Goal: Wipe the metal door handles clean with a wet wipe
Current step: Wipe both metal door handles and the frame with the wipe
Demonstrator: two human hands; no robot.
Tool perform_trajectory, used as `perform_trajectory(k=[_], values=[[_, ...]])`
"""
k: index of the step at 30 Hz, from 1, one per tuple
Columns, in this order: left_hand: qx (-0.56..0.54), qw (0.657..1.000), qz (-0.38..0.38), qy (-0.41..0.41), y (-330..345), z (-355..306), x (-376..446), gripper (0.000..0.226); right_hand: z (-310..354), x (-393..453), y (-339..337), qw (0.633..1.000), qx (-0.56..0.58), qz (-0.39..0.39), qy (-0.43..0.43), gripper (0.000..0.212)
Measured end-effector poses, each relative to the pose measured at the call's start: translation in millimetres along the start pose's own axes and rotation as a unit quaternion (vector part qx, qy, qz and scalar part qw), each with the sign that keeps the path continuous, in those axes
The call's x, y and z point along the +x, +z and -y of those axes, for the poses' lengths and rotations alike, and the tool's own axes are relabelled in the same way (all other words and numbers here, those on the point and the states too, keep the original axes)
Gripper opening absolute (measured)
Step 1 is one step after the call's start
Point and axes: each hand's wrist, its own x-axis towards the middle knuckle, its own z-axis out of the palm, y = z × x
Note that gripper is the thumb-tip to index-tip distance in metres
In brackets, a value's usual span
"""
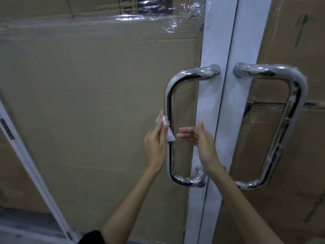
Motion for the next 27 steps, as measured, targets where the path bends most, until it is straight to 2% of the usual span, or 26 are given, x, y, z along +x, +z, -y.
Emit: perform_trajectory(k=[4, 9, 10, 12, 14, 16, 17, 19, 21, 23, 27], values=[[0.041, 0.998, -0.014, 0.034, 10.5, 7.6, -14.1, 0.049, -6.6, -6.2, 14.8, 0.999, 0.015, -0.035, -0.01, 0.05], [0.009, 0.996, 0.025, -0.087, -14.1, 62.8, -68.2, 0.034, -14.0, -22.6, 10.4, 0.995, 0.026, -0.093, 0.012, 0.025], [0.016, 0.996, 0.029, -0.084, -21.9, 64.7, -69.0, 0.031, -15.2, -28.5, 8.4, 0.995, 0.023, -0.093, 0.034, 0.021], [0.036, 0.999, 0.027, -0.014, -34.2, 53.1, -60.9, 0.026, -14.4, -39.9, 8.2, 0.993, 0.033, -0.044, 0.105, 0.019], [0.071, 0.994, 0.045, 0.067, -35.8, 30.5, -48.0, 0.023, -12.4, -49.5, 11.6, 0.978, 0.088, 0.054, 0.181, 0.029], [0.104, 0.987, 0.073, 0.102, -29.3, 10.0, -39.4, 0.026, -10.1, -54.4, 17.6, 0.95, 0.194, 0.137, 0.203, 0.041], [0.11, 0.985, 0.091, 0.096, -25.6, 2.6, -37.4, 0.029, -7.6, -54.4, 19.6, 0.935, 0.25, 0.153, 0.2, 0.043], [0.113, 0.981, 0.14, 0.074, -21.8, -4.0, -36.5, 0.033, -2.9, -48.1, 19.3, 0.925, 0.306, 0.123, 0.188, 0.04], [0.1, 0.979, 0.171, 0.053, -23.5, -5.6, -36.4, 0.036, 3.8, -38.8, 14.2, 0.944, 0.286, 0.041, 0.161, 0.028], [0.05, 0.986, 0.154, 0.023, -30.1, -9.9, -32.6, 0.034, 9.8, -26.5, 8.9, 0.963, 0.237, -0.058, 0.116, 0.017], [-0.005, 0.992, 0.116, -0.049, -46.9, -12.0, -23.6, 0.03, 23.7, -2.1, 20.4, 0.974, 0.099, -0.203, -0.014, 0.022]])
